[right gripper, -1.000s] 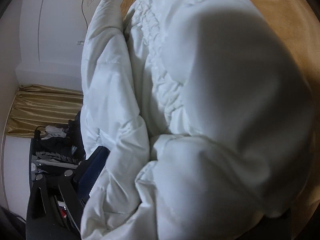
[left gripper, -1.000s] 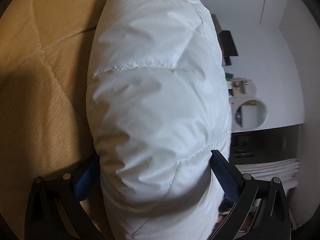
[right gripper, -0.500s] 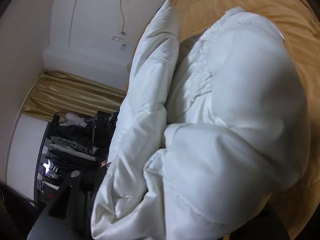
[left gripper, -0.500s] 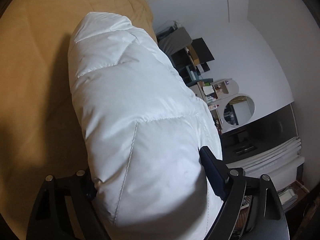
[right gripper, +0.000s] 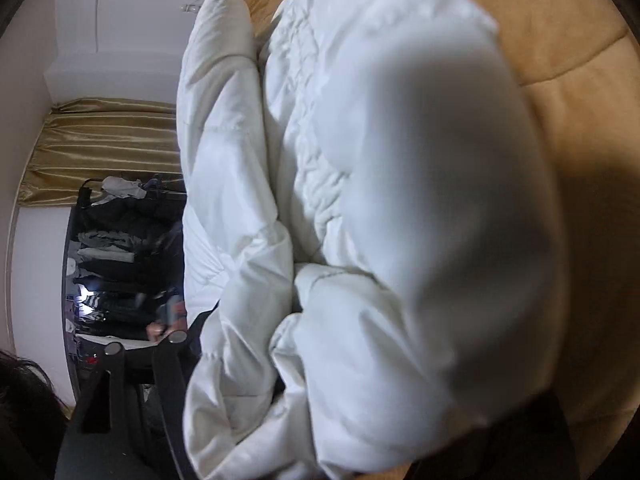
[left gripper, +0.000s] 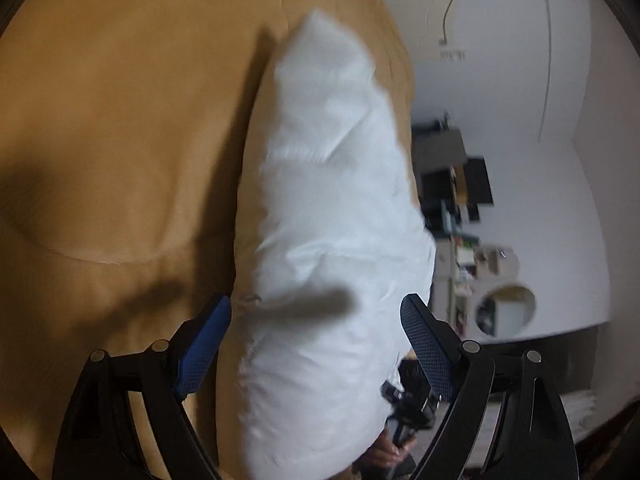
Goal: Fold large clothes
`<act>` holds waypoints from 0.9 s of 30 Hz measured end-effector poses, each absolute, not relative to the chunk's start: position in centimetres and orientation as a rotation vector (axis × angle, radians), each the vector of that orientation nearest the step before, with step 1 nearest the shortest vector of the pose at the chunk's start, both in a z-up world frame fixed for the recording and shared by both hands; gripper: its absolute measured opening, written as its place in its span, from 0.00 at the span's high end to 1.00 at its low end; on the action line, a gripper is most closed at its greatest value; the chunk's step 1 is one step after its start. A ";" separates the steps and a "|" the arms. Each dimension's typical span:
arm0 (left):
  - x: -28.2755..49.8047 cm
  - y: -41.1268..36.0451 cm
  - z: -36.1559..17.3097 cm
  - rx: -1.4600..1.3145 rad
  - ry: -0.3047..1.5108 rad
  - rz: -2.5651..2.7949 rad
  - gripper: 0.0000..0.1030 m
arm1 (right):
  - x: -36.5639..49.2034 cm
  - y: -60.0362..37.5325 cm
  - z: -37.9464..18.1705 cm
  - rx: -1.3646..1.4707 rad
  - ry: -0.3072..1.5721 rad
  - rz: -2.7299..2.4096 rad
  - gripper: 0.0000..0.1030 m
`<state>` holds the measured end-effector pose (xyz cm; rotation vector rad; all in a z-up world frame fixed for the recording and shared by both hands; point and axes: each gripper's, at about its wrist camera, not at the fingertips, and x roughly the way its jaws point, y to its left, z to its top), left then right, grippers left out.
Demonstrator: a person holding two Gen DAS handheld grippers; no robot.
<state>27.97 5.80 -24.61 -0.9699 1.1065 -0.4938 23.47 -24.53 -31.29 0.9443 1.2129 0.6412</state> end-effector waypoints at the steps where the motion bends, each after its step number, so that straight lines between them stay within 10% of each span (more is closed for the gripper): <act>1: 27.2 5.1 -22.4 -0.880 1.063 -0.450 0.15 | 23.3 -24.9 -31.3 0.959 1.220 0.637 0.24; 6: 23.6 -4.5 -16.2 -0.293 0.876 -0.437 0.14 | 22.3 -26.3 -28.3 0.827 1.228 0.549 0.24; 11: 21.2 -12.8 -21.2 0.123 0.892 -0.399 0.07 | 20.7 -27.1 -19.1 0.421 1.099 0.367 0.25; 16: 20.8 -12.9 -21.5 0.097 0.908 -0.413 0.05 | 23.7 -23.9 -12.0 0.148 0.912 0.356 0.60; 27: 19.9 -7.3 -21.2 0.098 0.909 -0.485 0.04 | 37.2 -16.7 -20.1 -0.082 1.152 0.247 0.73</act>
